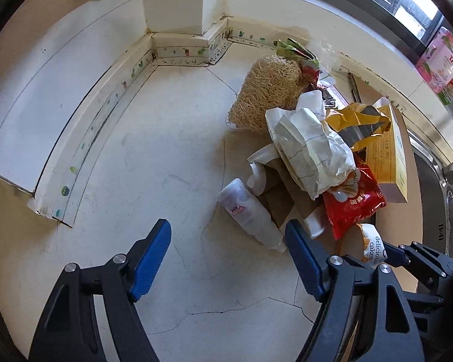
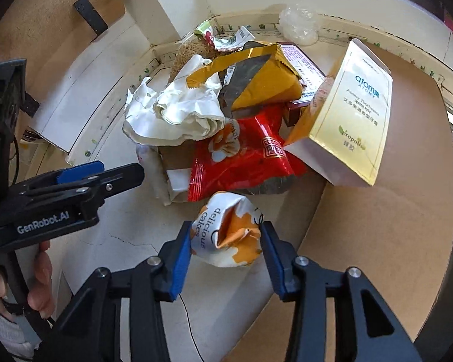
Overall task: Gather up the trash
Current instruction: 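Grasp the orange cake wrapper with the right tool while the left grasps the white bottle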
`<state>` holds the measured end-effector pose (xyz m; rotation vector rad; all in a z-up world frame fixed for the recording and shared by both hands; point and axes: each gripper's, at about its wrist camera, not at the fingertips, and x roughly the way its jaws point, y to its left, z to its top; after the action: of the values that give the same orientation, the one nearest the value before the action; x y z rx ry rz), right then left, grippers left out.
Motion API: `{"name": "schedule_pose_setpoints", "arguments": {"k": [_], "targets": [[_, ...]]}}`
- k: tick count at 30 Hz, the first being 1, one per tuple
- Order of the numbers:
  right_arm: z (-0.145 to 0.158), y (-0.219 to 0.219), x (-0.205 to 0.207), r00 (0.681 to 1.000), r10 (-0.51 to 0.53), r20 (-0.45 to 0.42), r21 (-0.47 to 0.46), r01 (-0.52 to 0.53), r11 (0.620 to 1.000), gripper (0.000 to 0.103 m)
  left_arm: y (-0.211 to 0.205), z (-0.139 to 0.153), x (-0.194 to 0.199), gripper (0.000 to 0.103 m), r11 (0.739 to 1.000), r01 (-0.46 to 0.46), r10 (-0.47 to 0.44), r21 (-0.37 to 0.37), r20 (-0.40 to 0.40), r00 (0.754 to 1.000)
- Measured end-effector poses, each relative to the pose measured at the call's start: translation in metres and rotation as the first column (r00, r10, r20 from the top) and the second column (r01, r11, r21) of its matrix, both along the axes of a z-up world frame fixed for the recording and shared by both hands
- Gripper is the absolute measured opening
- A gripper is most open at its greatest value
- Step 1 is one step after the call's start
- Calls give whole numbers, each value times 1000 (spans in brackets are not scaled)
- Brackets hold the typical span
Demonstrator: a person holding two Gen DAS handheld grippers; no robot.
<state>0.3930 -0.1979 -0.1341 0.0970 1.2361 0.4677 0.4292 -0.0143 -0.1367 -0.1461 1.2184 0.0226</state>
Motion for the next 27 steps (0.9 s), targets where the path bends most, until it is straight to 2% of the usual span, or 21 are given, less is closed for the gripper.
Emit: {"name": "schedule_pose_setpoints", "arguments": {"k": [10, 15, 20, 27], "targets": [[0, -10, 2, 1000, 13, -18, 44, -12, 999, 45, 0, -23, 24, 52, 996, -82, 81, -22, -45, 996], [0, -18, 1, 1000, 18, -25, 58, -17, 998, 45, -2, -30, 29, 31, 995, -101, 101, -2, -43, 994], [1, -20, -3, 999, 31, -20, 68, -30, 997, 45, 0, -31, 18, 25, 993, -116, 115, -3, -28, 993], [7, -15, -15, 998, 57, -7, 93, -56, 994, 45, 1, -19, -16, 23, 993, -113, 113, 22, -15, 993]]}}
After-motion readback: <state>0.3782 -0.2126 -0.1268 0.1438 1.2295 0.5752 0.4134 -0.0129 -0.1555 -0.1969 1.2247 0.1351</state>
